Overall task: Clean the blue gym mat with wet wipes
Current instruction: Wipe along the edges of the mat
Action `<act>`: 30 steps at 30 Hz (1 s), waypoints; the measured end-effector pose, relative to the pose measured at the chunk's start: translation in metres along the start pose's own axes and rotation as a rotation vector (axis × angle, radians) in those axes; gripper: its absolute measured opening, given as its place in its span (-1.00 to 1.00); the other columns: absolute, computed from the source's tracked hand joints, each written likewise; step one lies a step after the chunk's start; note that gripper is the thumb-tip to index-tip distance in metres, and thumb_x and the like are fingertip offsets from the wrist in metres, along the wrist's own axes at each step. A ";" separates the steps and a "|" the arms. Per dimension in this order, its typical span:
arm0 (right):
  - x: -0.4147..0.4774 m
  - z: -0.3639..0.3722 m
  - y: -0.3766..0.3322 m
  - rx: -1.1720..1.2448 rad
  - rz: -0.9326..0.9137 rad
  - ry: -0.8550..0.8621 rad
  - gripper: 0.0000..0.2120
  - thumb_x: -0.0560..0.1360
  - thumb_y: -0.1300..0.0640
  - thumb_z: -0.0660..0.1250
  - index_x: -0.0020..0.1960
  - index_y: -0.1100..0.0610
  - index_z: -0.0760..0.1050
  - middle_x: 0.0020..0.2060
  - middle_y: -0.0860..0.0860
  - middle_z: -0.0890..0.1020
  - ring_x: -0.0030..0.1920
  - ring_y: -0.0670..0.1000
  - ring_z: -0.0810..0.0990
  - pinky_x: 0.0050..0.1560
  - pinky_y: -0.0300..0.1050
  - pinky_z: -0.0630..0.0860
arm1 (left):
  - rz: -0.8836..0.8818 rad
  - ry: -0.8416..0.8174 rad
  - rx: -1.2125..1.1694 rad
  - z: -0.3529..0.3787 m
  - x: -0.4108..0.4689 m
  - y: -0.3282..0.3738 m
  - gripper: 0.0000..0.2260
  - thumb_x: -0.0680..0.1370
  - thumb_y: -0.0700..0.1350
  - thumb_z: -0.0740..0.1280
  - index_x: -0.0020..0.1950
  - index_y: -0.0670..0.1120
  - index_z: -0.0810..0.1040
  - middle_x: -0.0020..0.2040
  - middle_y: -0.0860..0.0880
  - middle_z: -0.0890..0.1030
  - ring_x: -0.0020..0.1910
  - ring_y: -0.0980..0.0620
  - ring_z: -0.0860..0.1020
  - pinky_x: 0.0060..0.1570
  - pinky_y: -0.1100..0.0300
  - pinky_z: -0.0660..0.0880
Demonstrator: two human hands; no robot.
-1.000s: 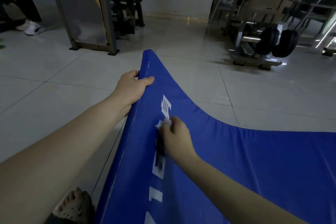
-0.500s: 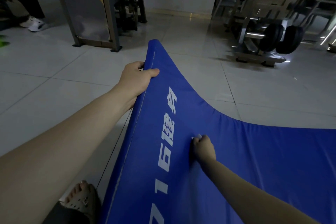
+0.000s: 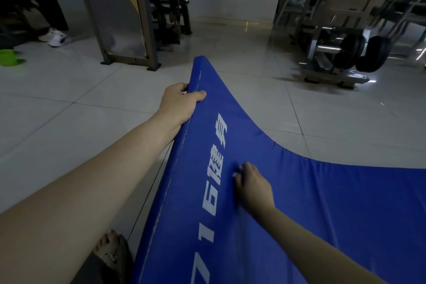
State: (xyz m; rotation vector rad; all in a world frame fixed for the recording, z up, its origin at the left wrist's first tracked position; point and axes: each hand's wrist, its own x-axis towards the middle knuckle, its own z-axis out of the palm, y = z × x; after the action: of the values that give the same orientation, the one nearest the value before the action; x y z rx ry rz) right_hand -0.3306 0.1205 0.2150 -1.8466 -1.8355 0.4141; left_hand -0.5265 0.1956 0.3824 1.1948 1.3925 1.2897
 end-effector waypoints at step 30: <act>0.207 -0.123 -0.155 0.161 -0.195 0.317 -0.68 0.65 0.12 0.22 -0.28 0.04 0.35 -0.37 -0.03 0.47 -0.39 -0.08 0.43 -0.36 -0.17 0.29 | 0.127 -0.366 0.095 0.009 -0.008 0.015 -0.65 0.56 -0.23 0.35 0.28 0.10 0.56 0.01 0.03 0.70 -0.09 0.05 0.69 -0.10 0.14 0.66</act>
State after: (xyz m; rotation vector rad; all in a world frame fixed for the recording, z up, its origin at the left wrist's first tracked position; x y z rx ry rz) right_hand -0.3841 0.3034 0.4286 -1.5110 -1.6903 0.1802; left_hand -0.5147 0.1890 0.3961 1.5180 1.1347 1.0320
